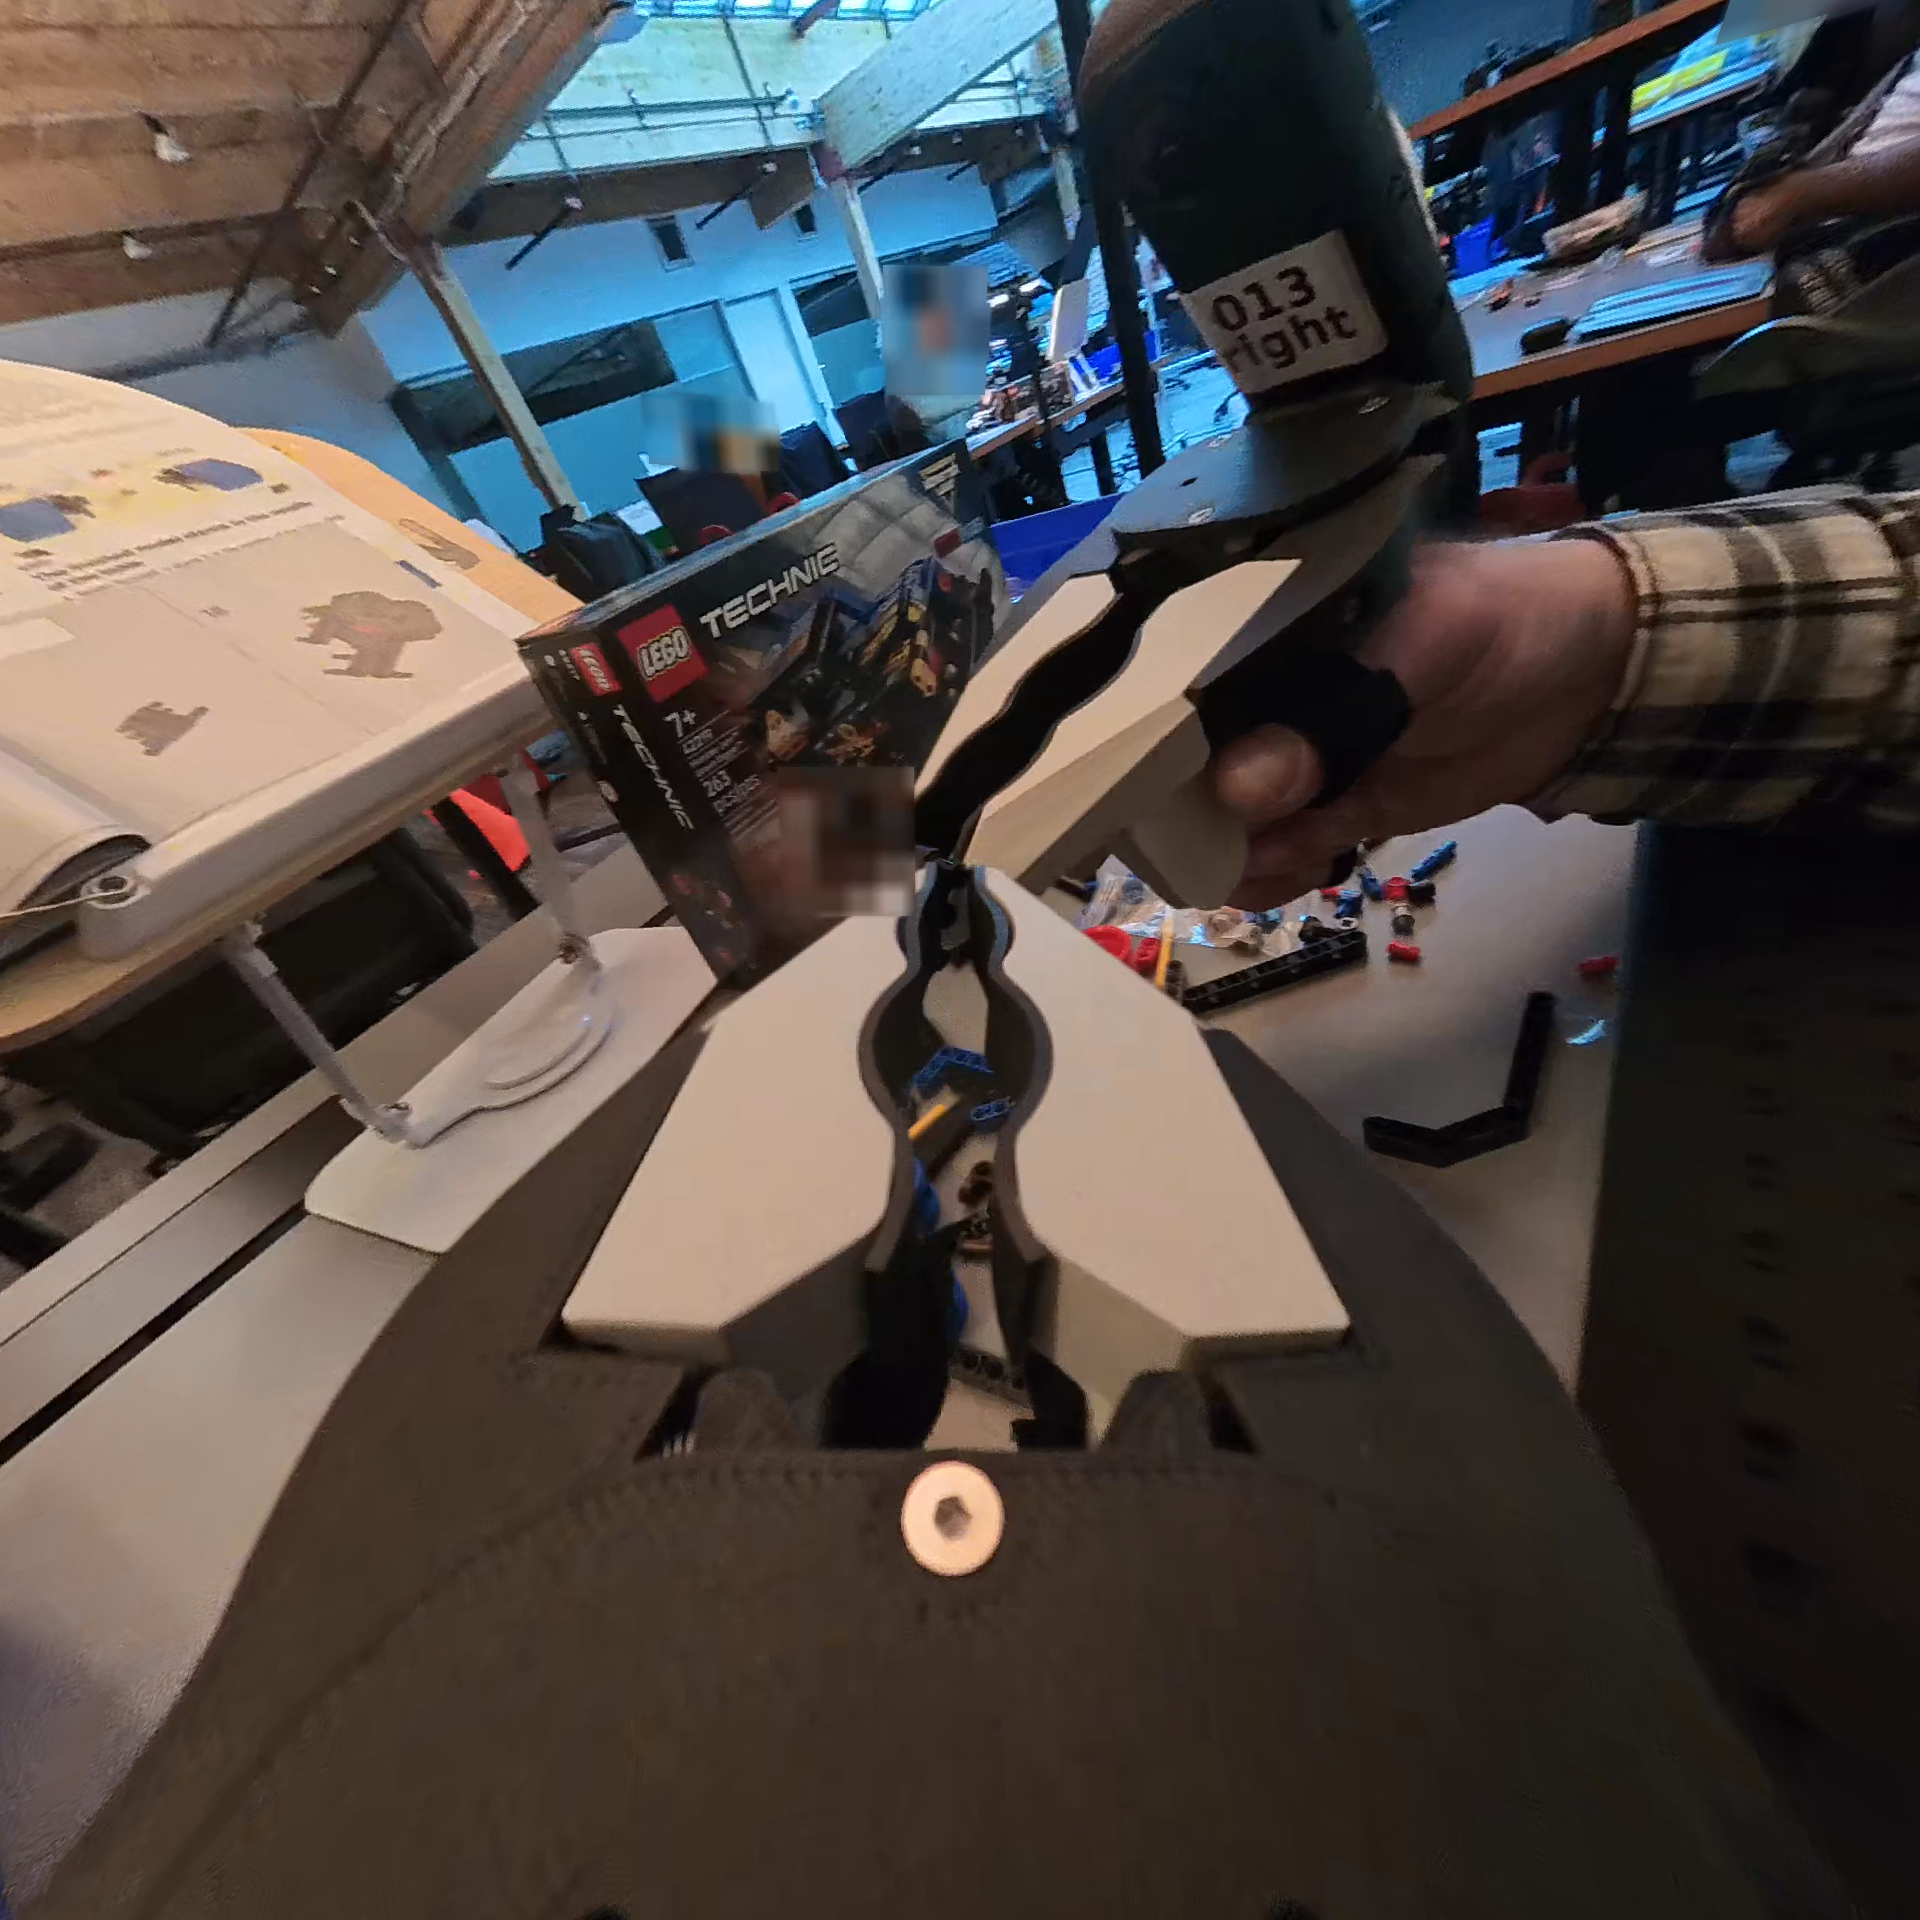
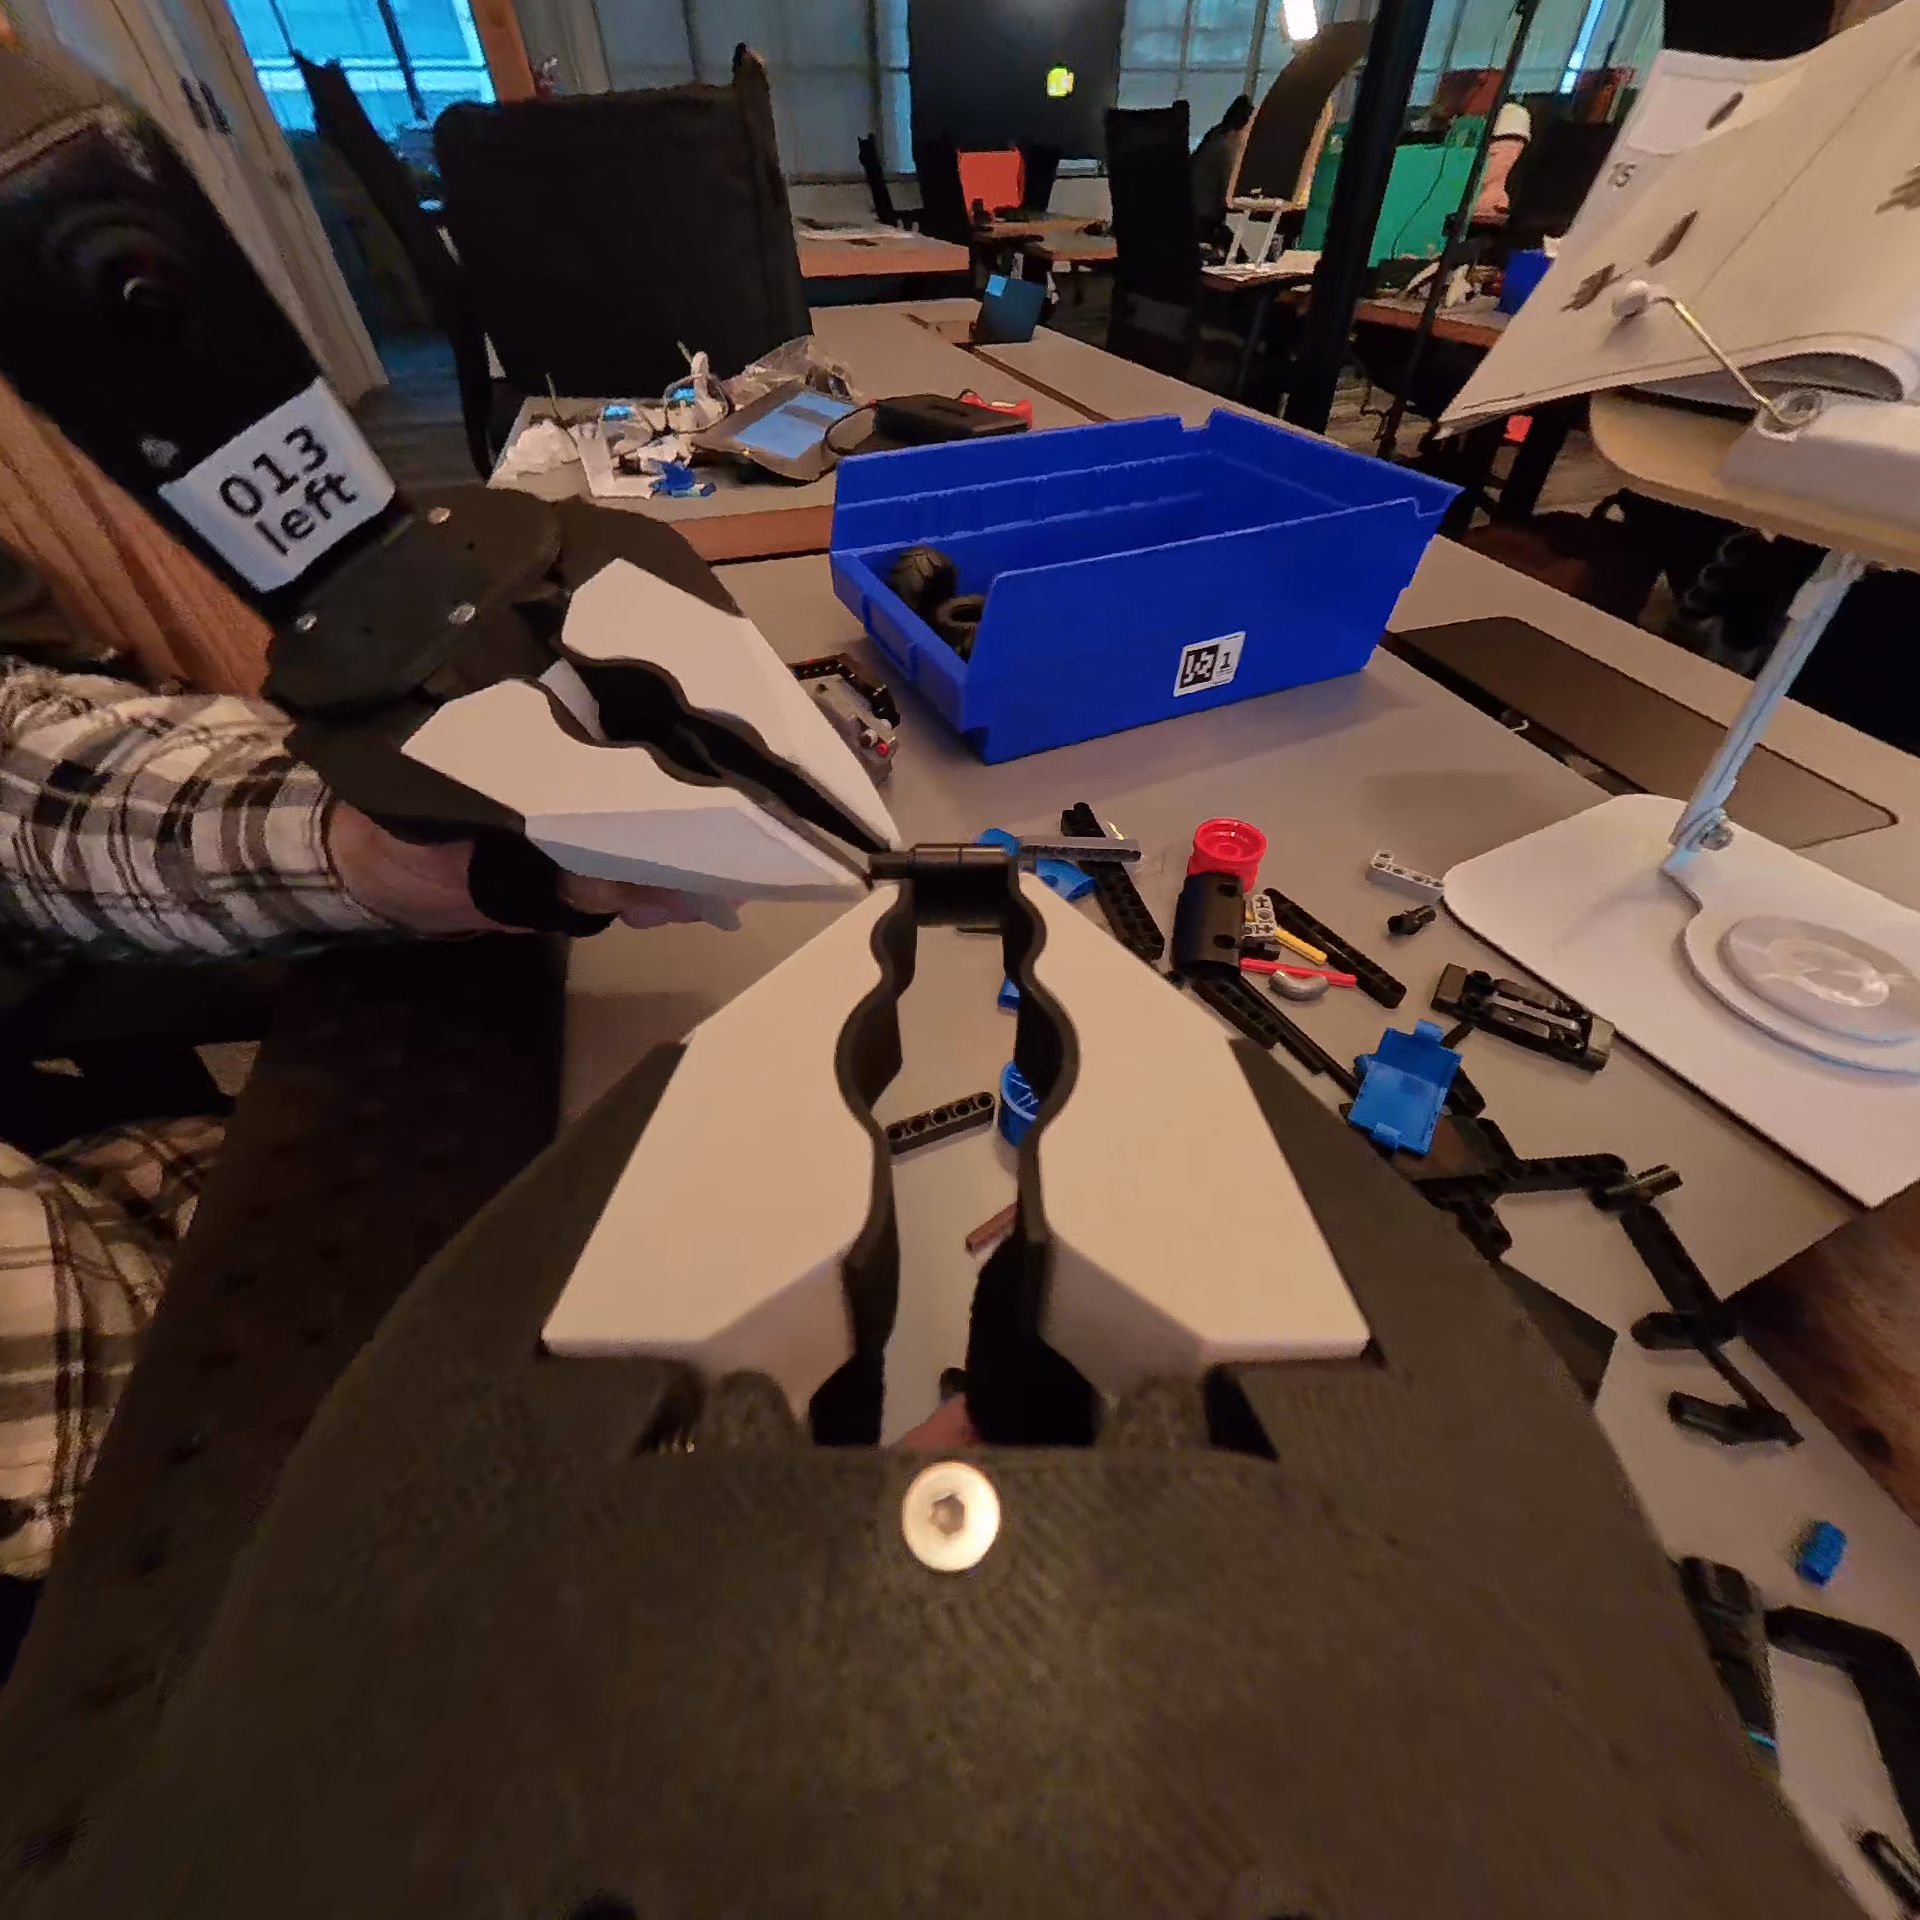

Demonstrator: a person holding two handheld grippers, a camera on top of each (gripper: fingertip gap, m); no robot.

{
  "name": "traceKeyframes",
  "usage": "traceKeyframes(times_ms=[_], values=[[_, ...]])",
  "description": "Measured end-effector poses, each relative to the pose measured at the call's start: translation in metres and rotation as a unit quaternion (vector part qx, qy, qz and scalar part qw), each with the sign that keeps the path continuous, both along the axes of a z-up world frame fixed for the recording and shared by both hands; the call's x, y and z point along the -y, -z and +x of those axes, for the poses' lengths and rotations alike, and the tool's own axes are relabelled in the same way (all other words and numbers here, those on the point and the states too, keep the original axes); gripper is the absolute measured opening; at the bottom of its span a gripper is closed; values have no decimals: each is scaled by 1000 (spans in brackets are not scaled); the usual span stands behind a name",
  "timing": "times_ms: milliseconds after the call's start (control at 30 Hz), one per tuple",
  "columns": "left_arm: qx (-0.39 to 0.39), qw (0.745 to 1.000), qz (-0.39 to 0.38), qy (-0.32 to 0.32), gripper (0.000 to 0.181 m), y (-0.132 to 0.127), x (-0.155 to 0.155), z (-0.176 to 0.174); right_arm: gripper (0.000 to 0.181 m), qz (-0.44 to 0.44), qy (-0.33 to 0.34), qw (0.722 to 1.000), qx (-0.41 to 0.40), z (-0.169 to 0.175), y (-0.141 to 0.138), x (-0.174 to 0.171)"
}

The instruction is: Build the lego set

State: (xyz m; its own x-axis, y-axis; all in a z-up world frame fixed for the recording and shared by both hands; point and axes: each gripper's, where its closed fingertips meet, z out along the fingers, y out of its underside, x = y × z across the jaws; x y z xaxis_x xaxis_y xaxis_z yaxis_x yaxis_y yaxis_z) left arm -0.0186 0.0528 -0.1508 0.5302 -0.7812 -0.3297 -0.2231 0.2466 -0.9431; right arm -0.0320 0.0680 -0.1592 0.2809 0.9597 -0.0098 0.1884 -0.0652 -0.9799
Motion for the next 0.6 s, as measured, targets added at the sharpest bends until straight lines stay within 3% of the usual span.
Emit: traceKeyframes(times_ms=[200, 333, 600], values=[[33, 999, -17, 35, 9, -9, 6, -4, 14, 14, -28, 999, 18, 1, 6, 6], [69, 997, -34, 17, 11, -18, -4, -22, 14, 18, -50, 997, 55, 1, 19, 12], [51, 995, -79, -37, 6, -2, -26, -34, 14, 30, -126, 969, 212, -2, 82, 36]])
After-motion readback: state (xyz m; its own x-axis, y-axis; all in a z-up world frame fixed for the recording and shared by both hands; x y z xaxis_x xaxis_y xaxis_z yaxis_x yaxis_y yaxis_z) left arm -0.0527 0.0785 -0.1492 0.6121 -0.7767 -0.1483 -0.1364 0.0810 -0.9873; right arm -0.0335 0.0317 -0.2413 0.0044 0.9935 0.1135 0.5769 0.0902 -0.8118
